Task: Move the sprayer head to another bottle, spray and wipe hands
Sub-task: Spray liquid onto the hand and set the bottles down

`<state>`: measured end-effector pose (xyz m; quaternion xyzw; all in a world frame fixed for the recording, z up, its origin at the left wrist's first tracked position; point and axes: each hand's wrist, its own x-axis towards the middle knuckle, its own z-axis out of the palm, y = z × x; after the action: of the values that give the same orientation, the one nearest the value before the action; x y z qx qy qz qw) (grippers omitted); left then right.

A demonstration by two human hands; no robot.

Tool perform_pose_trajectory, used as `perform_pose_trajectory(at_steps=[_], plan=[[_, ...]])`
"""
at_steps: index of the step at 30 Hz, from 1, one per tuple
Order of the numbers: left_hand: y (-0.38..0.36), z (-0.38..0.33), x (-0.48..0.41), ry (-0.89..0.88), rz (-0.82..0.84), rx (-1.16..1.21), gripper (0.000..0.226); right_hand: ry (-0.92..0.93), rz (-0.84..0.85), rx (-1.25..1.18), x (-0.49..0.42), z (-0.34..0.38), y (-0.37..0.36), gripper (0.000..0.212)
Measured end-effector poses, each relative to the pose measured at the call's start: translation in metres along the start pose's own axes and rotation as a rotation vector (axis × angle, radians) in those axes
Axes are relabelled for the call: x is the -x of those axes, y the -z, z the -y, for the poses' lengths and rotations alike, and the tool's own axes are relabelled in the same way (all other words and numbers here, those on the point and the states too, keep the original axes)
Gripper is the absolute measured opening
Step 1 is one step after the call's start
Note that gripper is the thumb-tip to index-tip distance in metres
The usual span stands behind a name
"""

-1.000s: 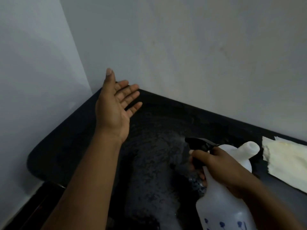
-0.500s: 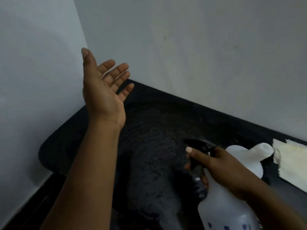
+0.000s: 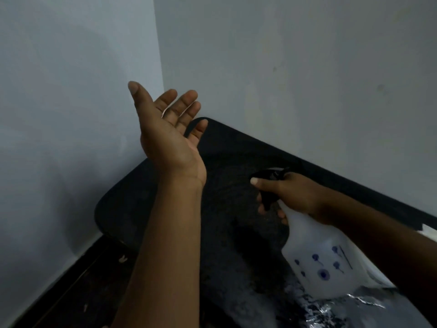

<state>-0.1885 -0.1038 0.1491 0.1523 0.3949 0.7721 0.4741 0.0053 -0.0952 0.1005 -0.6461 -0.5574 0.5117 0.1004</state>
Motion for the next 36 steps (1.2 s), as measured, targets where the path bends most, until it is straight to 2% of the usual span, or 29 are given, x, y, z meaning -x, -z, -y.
perform_pose_trajectory(at_steps=[3, 8, 11, 15, 18, 26, 32, 36], plan=[[0.005, -0.005, -0.003, -0.073, -0.084, 0.049, 0.055, 0.0, -0.017, -0.002, -0.013, 0.023, 0.002, 0.052], [0.016, -0.015, -0.012, -0.155, -0.197, 0.08, 0.051, -0.059, 0.093, 0.062, -0.02, 0.051, -0.017, 0.048], [0.021, -0.02, -0.018, -0.148, -0.219, 0.095, 0.051, -0.03, 0.112, 0.166, -0.013, 0.043, -0.033, 0.049], [0.021, -0.017, -0.016, -0.12, -0.224, 0.101, 0.05, -0.082, 0.148, 0.261, 0.005, 0.017, -0.02, 0.049], [0.019, -0.013, -0.014, -0.102, -0.224, 0.106, 0.05, -0.121, 0.034, 0.347, 0.012, 0.001, 0.004, 0.048], [0.015, -0.005, -0.008, -0.09, -0.208, 0.11, 0.05, -0.286, -0.23, 0.27, 0.011, 0.002, 0.098, 0.041], [0.014, -0.004, -0.007, -0.049, -0.165, 0.106, 0.05, -0.412, -0.15, 0.334, 0.023, 0.013, 0.111, 0.056], [0.013, -0.002, -0.006, -0.005, -0.136, 0.096, 0.049, -0.323, -0.228, 0.33, 0.032, 0.02, 0.126, 0.074]])
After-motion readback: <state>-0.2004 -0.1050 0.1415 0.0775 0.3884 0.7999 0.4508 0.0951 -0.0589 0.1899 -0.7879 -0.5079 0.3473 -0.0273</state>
